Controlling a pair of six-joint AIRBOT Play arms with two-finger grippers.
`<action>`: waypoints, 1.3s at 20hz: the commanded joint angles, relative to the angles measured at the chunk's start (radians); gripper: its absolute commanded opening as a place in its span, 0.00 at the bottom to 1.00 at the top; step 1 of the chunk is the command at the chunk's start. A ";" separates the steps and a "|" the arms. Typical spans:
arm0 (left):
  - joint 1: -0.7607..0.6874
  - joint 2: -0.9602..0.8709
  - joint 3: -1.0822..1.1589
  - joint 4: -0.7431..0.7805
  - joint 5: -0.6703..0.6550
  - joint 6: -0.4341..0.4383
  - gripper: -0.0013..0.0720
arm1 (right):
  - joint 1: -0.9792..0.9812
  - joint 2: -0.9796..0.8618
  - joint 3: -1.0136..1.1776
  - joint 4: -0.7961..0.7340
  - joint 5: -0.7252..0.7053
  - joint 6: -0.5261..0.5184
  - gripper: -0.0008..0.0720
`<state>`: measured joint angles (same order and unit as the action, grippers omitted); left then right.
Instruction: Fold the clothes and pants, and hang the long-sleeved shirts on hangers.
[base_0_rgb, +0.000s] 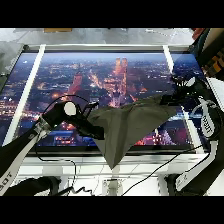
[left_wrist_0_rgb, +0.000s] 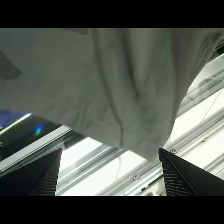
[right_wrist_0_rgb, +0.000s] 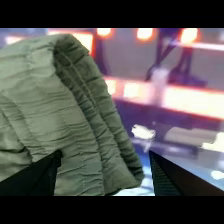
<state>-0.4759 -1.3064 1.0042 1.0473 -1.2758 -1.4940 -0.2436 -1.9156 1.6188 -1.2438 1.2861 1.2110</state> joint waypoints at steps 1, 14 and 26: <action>0.012 0.000 0.001 0.001 0.000 0.036 0.99 | 0.001 -0.031 -0.018 0.192 0.177 0.004 0.80; 0.286 0.000 0.004 0.077 0.000 0.100 0.99 | 0.259 -0.058 -0.196 0.503 0.169 -0.080 0.85; 0.299 0.008 0.138 0.164 -0.065 0.114 0.99 | 0.293 0.055 0.019 0.474 0.167 -0.061 0.05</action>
<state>-0.1780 -1.3041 1.0763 1.1843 -1.2968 -1.3808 0.0864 -1.9087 1.5463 -0.7467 1.4498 1.1072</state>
